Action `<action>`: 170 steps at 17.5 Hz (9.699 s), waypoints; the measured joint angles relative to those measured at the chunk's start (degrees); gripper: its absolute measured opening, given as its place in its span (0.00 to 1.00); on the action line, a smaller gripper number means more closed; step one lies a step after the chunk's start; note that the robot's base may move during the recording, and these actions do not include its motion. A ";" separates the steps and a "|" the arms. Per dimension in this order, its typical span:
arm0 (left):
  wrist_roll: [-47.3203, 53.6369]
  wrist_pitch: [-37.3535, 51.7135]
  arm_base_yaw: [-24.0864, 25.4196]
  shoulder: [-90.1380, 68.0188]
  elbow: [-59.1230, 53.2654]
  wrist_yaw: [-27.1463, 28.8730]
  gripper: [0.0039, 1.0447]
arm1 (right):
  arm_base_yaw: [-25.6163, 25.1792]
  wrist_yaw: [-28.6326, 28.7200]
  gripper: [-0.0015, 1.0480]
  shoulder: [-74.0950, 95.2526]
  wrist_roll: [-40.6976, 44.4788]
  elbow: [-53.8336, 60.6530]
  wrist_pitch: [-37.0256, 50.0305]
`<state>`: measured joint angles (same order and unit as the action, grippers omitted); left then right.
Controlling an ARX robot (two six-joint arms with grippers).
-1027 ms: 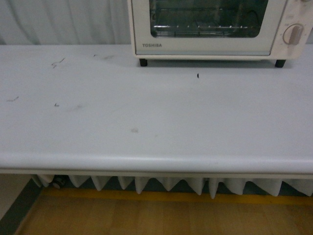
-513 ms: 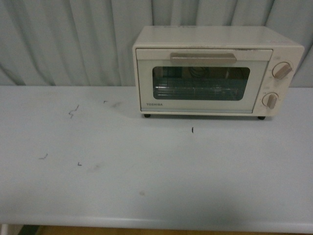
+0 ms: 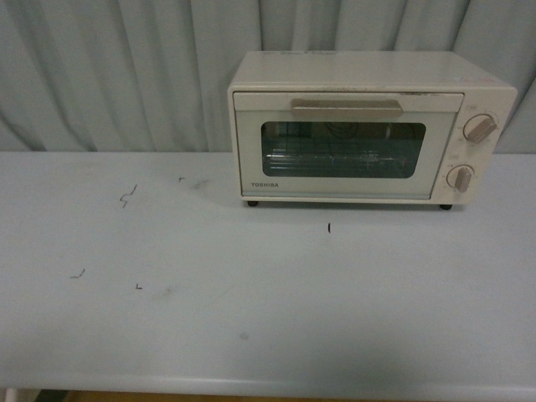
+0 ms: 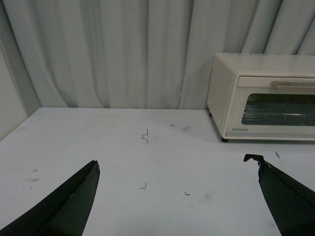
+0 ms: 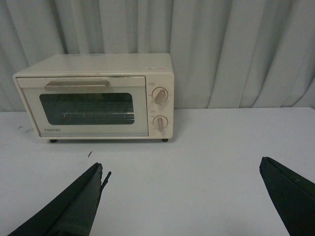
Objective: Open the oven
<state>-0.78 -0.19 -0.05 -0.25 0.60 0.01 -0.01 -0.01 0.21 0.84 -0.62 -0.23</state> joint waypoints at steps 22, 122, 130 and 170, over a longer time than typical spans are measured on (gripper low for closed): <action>0.00 -0.02 0.00 0.00 0.00 0.00 0.94 | 0.00 0.00 0.94 0.00 0.00 0.00 -0.02; -61.77 39.91 -33.42 -119.01 40.63 -4.50 0.94 | 12.13 18.10 0.02 97.94 83.73 -45.42 34.05; -61.77 39.91 -33.42 -119.01 40.63 -4.48 0.94 | 12.74 18.38 0.02 102.84 82.88 -51.41 29.09; -61.53 39.91 -33.42 -119.01 40.54 -4.57 0.94 | 12.41 35.12 0.02 88.87 38.66 -53.31 0.39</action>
<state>-62.30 39.72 -33.47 -119.26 41.15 -4.56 12.40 35.11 89.08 39.51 -53.93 0.16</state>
